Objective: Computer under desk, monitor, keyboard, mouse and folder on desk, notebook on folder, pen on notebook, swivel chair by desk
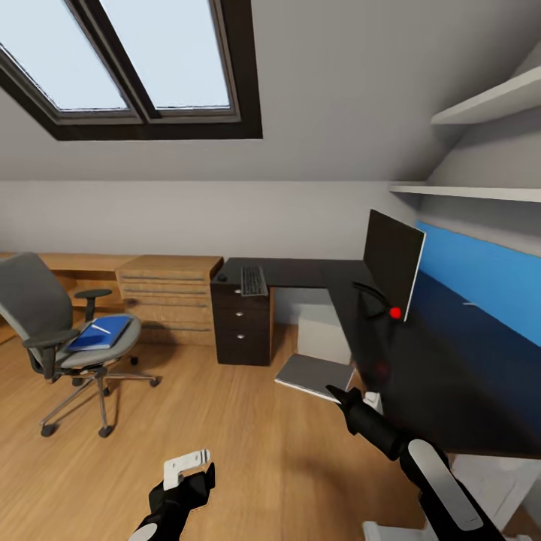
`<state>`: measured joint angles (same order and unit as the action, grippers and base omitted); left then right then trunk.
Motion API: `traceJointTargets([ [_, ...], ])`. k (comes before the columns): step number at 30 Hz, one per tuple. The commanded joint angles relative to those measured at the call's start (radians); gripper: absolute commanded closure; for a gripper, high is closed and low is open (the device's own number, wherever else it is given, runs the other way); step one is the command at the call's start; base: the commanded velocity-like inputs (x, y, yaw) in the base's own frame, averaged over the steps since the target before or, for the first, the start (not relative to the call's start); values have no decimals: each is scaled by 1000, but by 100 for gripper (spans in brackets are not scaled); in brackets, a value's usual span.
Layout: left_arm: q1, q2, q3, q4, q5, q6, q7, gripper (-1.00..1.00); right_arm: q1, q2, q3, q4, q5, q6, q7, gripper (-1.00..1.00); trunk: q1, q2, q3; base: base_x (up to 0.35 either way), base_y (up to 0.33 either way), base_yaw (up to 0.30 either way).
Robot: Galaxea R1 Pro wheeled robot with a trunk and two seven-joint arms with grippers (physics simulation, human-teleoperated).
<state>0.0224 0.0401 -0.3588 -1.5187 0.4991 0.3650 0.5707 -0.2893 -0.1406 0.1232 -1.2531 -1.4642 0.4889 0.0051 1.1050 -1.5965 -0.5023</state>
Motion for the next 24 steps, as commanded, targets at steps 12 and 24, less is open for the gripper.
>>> traceJointTargets([
  [12, 0, 1, -2, -1, 7, 2, 8, -100, -1, 0, 1, -2, -2, -2, 12, 100, 0, 0, -1, 248, 263, 0],
  [24, -1, 0, -2, 6, 9, 6, 7, -100, -1, 1, 0, 2, 1, -33, 44, 100, 0, 0, -1, 253, 192, 0],
])
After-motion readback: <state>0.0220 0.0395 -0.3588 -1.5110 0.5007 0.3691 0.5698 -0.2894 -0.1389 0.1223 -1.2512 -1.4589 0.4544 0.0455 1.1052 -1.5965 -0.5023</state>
